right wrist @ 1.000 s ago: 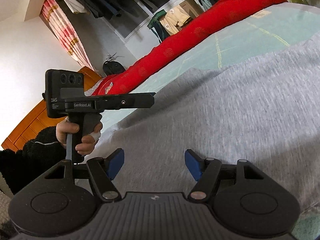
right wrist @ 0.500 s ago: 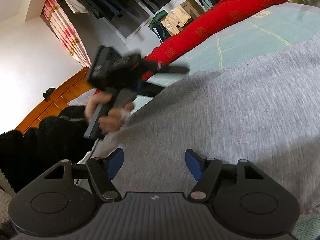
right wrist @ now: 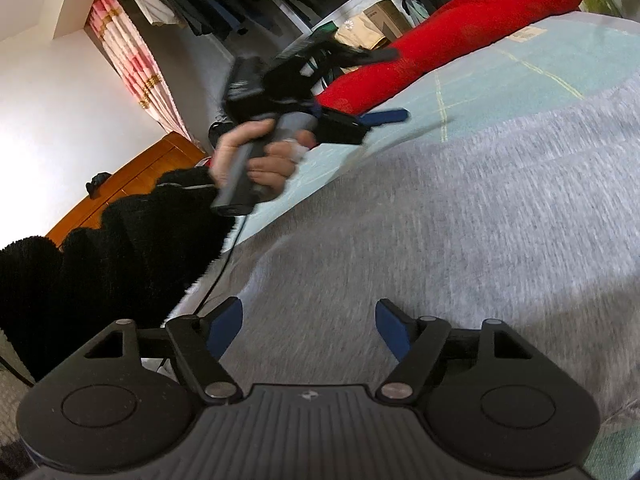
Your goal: Fold clothes
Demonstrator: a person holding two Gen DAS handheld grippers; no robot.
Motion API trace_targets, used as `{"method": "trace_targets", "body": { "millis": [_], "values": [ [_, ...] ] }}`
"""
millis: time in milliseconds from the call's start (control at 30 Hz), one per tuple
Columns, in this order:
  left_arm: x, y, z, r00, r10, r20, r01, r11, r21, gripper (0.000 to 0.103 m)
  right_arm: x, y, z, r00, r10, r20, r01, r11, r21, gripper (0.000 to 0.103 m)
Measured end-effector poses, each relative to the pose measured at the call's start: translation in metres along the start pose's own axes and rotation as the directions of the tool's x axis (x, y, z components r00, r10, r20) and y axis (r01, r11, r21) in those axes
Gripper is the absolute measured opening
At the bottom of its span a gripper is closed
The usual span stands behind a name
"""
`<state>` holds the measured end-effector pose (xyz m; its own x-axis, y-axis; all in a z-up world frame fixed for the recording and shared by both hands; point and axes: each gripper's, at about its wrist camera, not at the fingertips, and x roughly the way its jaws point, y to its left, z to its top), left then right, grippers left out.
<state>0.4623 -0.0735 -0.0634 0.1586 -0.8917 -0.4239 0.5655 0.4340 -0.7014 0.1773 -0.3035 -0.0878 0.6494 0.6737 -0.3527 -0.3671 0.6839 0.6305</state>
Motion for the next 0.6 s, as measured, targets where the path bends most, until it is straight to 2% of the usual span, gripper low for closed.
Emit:
{"method": "trace_targets", "body": {
  "millis": [100,300,600],
  "values": [
    [-0.012,-0.01,-0.007,0.999,0.045,-0.028,-0.043,0.996,0.073,0.084,-0.001,0.0,-0.001,1.0,0.007,0.006,-0.007,1.0,0.006,0.08],
    [-0.011,0.013,-0.015,0.989,0.091,-0.118,-0.094,0.995,-0.019,0.084,-0.004,0.0,-0.002,1.0,0.006,0.011,-0.006,1.0,0.009,0.08],
    [-0.027,0.005,-0.039,0.985,0.053,-0.163,-0.051,0.998,0.021,0.084,-0.006,-0.002,-0.001,1.0,0.015,0.014,-0.015,1.0,0.015,0.08]
  ]
}}
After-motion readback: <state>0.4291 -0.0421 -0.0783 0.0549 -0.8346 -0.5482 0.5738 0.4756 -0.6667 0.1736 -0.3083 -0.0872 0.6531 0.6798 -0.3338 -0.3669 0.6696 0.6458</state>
